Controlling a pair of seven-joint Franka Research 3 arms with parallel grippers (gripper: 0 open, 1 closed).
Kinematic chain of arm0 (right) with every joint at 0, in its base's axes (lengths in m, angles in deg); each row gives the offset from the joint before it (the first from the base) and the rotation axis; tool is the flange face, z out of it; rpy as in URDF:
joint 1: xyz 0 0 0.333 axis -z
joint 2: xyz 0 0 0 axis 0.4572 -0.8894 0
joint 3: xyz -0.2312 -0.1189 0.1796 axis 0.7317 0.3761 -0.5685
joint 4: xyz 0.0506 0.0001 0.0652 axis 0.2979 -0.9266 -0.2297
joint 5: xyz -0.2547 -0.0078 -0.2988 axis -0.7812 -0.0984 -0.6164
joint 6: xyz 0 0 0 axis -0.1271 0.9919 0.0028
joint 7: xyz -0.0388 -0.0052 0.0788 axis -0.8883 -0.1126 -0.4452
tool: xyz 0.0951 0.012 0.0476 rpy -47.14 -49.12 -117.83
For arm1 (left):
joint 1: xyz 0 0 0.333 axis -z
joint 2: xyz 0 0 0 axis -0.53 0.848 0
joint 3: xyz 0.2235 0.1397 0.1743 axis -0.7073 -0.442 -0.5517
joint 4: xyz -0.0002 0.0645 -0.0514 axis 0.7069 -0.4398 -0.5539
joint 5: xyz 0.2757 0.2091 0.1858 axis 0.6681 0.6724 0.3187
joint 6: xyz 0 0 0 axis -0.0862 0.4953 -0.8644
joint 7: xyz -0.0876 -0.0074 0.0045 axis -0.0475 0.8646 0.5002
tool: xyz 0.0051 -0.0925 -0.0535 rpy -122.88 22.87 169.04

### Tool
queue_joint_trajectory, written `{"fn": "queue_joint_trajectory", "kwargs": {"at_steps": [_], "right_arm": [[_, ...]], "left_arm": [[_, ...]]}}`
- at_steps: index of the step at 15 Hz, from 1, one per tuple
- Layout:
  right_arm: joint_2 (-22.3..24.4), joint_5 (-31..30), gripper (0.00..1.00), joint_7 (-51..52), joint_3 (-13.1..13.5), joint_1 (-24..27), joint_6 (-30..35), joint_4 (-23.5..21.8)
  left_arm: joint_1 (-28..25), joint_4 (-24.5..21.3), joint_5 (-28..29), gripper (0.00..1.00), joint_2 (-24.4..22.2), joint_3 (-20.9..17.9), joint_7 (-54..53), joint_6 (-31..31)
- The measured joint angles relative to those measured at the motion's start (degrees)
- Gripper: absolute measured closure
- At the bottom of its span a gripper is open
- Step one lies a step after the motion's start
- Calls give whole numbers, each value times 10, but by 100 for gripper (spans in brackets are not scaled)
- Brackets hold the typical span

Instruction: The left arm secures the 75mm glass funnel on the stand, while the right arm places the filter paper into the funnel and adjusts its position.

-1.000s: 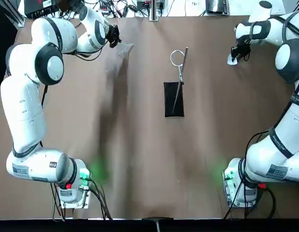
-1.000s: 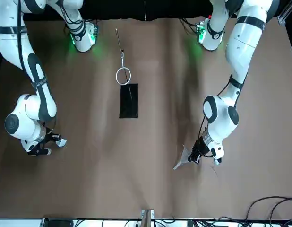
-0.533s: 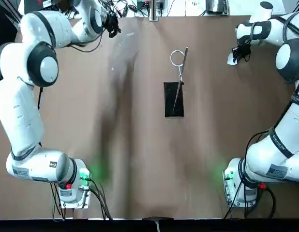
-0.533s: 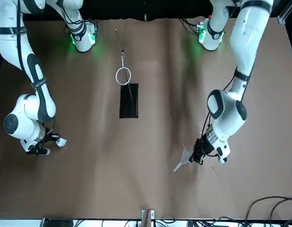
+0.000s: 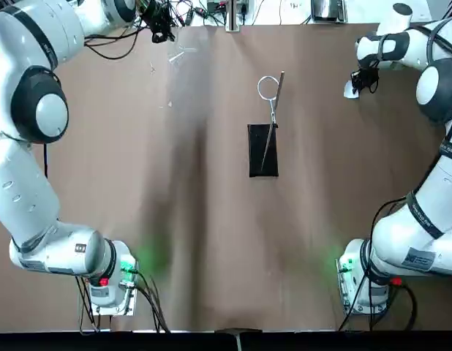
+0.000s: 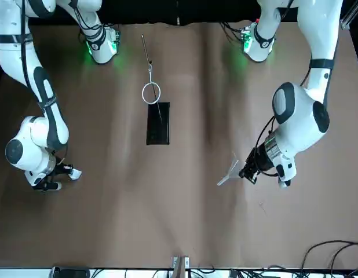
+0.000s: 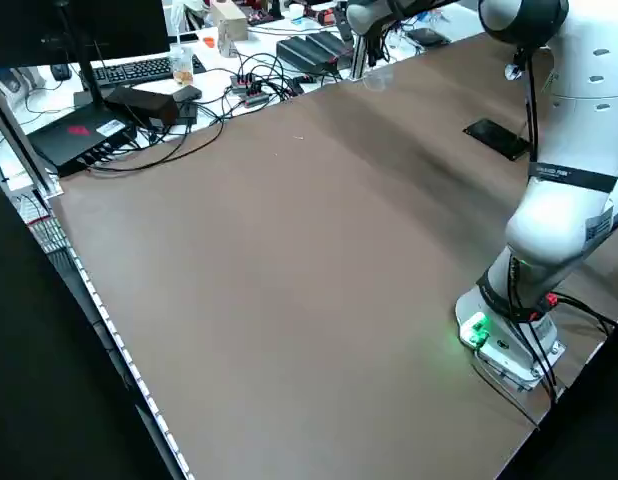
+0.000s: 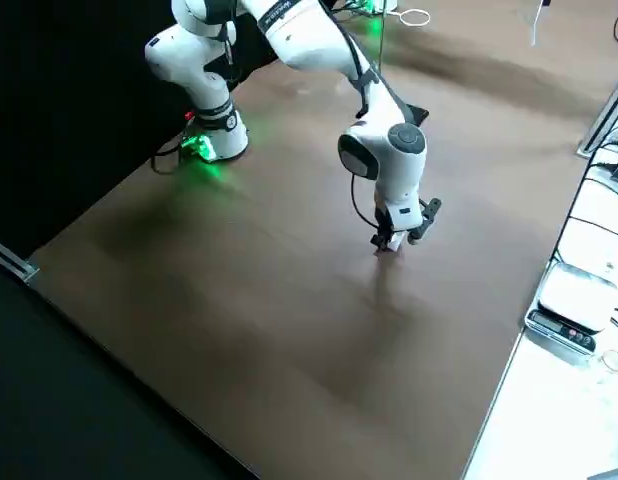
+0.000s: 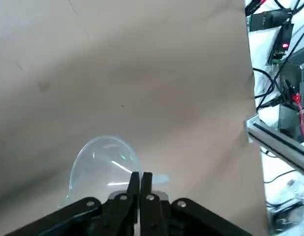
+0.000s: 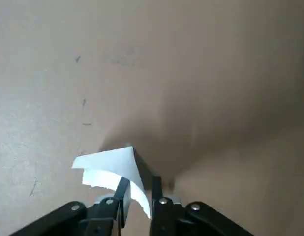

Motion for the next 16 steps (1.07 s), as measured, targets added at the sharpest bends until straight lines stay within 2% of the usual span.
{"fn": "queue_joint_trajectory", "kwargs": {"at_steps": [2, 6, 8, 10, 13, 16], "right_arm": [[-3, 0, 78, 0, 0, 0, -3, 0], [-5, 0, 82, 0, -1, 0, -3, 0], [-5, 0, 93, 1, -1, 0, 0, 0], [-5, 0, 97, 1, -2, 0, 3, 0], [-4, 0, 99, 1, -3, 0, 53, 7], [2, -1, 99, 8, -3, -1, 81, 19]], "left_arm": [[0, 9, 23, 97, -7, 6, -28, -36], [1, 33, 31, 97, -16, 26, -129, -83], [1, 37, 32, 97, -21, 37, -207, -109], [2, 38, 32, 97, -26, 43, -271, -145], [2, 38, 32, 97, -31, 48, -323, -170], [12, 39, 32, 97, -29, 55, -326, -171]]}}
